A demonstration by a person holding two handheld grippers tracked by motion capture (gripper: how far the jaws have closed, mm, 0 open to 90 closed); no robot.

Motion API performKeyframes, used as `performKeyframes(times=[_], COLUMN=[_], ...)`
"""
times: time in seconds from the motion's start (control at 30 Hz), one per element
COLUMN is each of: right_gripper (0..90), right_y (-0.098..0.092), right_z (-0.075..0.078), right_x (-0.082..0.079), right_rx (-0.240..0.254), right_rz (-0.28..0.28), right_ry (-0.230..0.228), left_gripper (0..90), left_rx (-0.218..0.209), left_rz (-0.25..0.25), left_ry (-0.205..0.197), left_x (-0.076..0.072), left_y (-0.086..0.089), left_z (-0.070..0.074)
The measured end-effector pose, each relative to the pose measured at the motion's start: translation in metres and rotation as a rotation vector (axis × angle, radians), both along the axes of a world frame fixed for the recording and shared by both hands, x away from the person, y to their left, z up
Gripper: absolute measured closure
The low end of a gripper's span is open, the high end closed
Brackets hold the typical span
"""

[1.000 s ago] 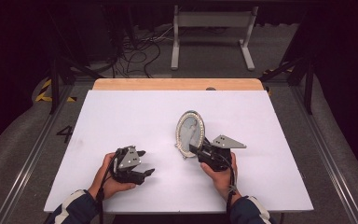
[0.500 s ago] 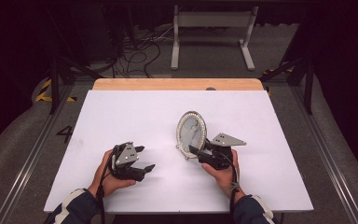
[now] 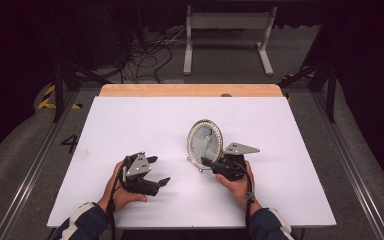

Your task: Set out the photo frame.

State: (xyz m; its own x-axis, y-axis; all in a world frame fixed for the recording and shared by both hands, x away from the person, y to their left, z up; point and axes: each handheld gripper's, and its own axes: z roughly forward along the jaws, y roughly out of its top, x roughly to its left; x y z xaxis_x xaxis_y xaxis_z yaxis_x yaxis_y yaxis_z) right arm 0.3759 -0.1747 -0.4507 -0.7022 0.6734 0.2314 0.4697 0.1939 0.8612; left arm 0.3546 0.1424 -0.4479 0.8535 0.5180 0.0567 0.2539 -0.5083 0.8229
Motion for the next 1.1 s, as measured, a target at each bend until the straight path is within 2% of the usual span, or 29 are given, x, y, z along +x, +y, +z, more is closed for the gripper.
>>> performKeyframes(times=[0.2,0.33,0.4,0.43,0.47,0.57,0.63,0.7,0.8,0.9,1.03,1.1], right_gripper=[79.1,78.8,78.0,74.9,68.1,68.5,68.9,69.7,70.6,71.7,72.5,72.6], right_y=[-0.001,-0.003,-0.002,-0.001,-0.001,-0.003,-0.007,-0.010,-0.016,-0.017,-0.016,-0.016], right_z=[0.003,0.003,0.004,0.004,0.005,0.010,0.013,0.015,0.017,0.018,0.018,0.018], right_x=[0.003,0.004,0.003,0.002,0.001,-0.002,-0.005,-0.008,-0.011,-0.013,-0.014,-0.014], right_rx=[-0.014,-0.014,-0.020,-0.031,-0.040,-0.047,-0.043,-0.070,-0.053,-0.066,-0.065,-0.065], right_rz=[0.026,0.042,0.036,0.032,0.023,0.006,0.014,0.019,0.017,0.003,-0.004,-0.002], right_ry=[0.018,0.020,0.017,0.007,-0.008,-0.022,-0.033,-0.053,-0.053,-0.063,-0.065,-0.062], left_gripper=[18.2,18.2,18.2,18.2,18.2,18.2,18.5,19.9,19.9,19.9,19.8,19.0], left_rx=[-0.018,-0.046,-0.039,-0.045,-0.055,-0.090,-0.112,-0.123,-0.133,-0.146,-0.141,-0.128], left_rz=[-0.019,-0.038,-0.044,-0.045,-0.044,-0.029,-0.014,-0.012,-0.009,-0.021,-0.052,-0.062], left_ry=[-0.008,0.013,-0.012,-0.018,-0.019,0.003,0.010,0.020,0.019,0.047,0.077,0.111], left_x=[0.009,0.019,0.022,0.025,0.028,0.039,0.047,0.055,0.065,0.076,0.085,0.090], left_y=[-0.016,-0.027,-0.033,-0.035,-0.036,-0.038,-0.039,-0.042,-0.047,-0.055,-0.066,-0.070], left_z=[0.004,0.008,0.012,0.014,0.014,0.015,0.014,0.014,0.013,0.010,0.002,-0.001])
